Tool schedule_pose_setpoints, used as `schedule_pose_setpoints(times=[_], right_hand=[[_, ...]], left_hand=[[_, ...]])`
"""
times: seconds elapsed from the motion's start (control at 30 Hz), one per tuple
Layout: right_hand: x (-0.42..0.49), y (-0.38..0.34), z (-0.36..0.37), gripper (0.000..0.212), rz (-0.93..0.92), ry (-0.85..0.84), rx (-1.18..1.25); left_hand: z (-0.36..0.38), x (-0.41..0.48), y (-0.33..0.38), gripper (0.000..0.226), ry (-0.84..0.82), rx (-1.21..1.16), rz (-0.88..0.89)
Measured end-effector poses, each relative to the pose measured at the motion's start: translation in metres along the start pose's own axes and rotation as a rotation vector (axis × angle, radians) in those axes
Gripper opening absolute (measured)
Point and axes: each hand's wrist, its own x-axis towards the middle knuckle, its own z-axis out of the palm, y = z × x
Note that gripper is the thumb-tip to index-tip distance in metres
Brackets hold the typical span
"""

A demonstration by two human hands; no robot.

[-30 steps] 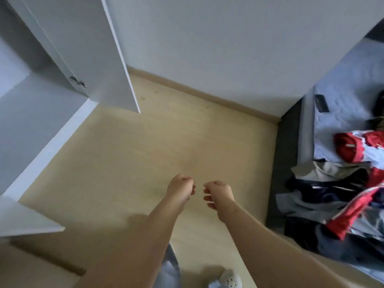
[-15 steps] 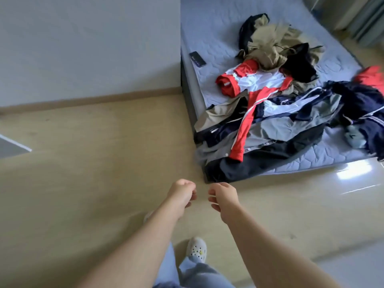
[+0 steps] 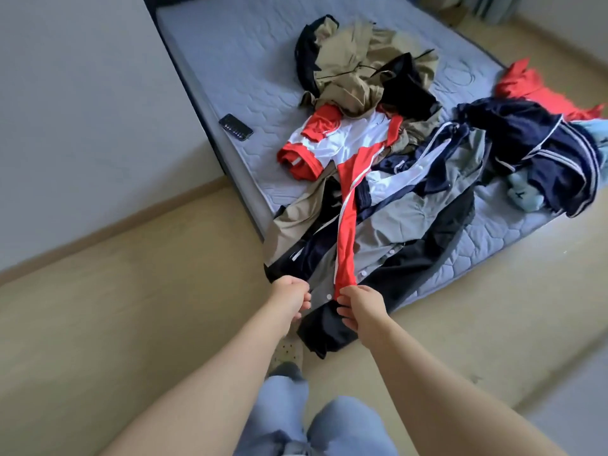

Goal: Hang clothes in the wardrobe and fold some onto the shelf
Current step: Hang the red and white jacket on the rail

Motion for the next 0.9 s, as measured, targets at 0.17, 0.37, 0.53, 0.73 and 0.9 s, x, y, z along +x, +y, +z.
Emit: schedule_pose_setpoints(times=[0.17, 0.37, 0.53, 0.73, 0.9], right_hand=[[0.039, -0.057, 0.002, 0.016, 0.023, -0.005, 0.154], [0.104, -0.110, -0.031, 0.021, 0.090, -0.004, 0.176], [0.183, -0.150, -0.067, 0.020, 0.146, -0.019, 0.038], [0.271, -0.174, -0.095, 0.012, 0.190, -0.087, -0.050], [0.343, -0.179, -0.111, 0.011, 0.222, -0.128, -0.100]], left_hand=[[0.020, 0.045, 0.070, 0.019, -0.033, 0.067, 0.025], [0.079, 0.096, 0.132, 0.018, -0.059, 0.102, 0.012], [0.138, 0.148, 0.162, 0.018, 0.002, 0.052, -0.073], [0.192, 0.241, 0.167, 0.018, 0.172, 0.190, -0.078], [0.226, 0.333, 0.164, 0.041, 0.368, 0.497, 0.032]])
